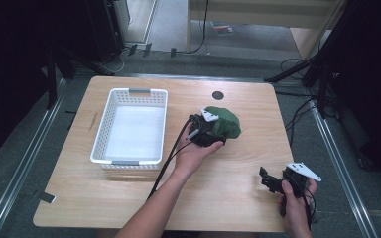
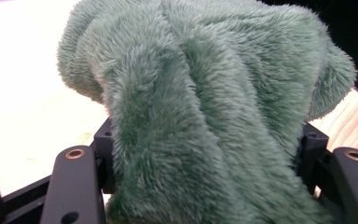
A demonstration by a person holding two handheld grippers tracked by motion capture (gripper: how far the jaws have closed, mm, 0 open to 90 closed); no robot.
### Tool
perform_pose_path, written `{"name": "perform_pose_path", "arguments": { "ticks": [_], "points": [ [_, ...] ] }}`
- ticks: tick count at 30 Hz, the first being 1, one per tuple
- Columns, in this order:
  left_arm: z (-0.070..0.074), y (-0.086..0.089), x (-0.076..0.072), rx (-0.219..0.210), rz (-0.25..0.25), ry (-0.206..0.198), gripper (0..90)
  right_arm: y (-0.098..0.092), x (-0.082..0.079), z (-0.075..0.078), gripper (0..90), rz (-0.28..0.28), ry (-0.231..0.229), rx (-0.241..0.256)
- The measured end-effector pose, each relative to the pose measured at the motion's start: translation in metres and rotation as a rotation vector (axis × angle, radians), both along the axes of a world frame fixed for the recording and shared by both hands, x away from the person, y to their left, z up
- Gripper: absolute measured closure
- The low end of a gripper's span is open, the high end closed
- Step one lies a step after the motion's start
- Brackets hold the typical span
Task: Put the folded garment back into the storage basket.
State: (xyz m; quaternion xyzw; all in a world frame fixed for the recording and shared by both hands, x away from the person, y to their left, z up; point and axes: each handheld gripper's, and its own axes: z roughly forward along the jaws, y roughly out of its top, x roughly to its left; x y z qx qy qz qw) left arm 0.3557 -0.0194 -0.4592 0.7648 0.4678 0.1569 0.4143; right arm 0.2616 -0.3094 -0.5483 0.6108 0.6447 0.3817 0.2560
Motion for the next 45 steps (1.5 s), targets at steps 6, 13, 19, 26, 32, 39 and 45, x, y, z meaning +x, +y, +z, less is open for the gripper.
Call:
{"name": "perform_pose_path", "arguments": {
  "ticks": [6,13,19,26,32,39,45],
  "points": [
    [0.012,0.015,-0.002,-0.005,0.018,-0.022,33.9,0.0,0.0,0.0,1.8,0.0,0.001,-0.001],
    [0.027,0.036,-0.005,-0.014,0.036,-0.05,34.2,0.0,0.0,0.0,1.8,0.0,0.0,-0.002],
    [0.036,0.052,-0.007,-0.029,0.06,-0.07,34.2,0.0,0.0,0.0,1.7,-0.002,-0.001,-0.005],
    [0.039,0.082,-0.009,-0.042,0.108,-0.083,34.1,0.0,0.0,0.0,1.8,-0.002,0.0,-0.002],
    [0.041,0.104,-0.011,-0.058,0.139,-0.093,33.9,0.0,0.0,0.0,1.8,-0.002,0.001,-0.002],
    [0.04,0.125,-0.013,-0.065,0.177,-0.106,33.6,0.0,0.0,0.0,1.8,-0.001,0.001,-0.001],
    [0.037,0.153,-0.012,-0.068,0.238,-0.101,33.5,0.0,0.0,0.0,1.8,-0.002,0.003,-0.001]
  ]
}}
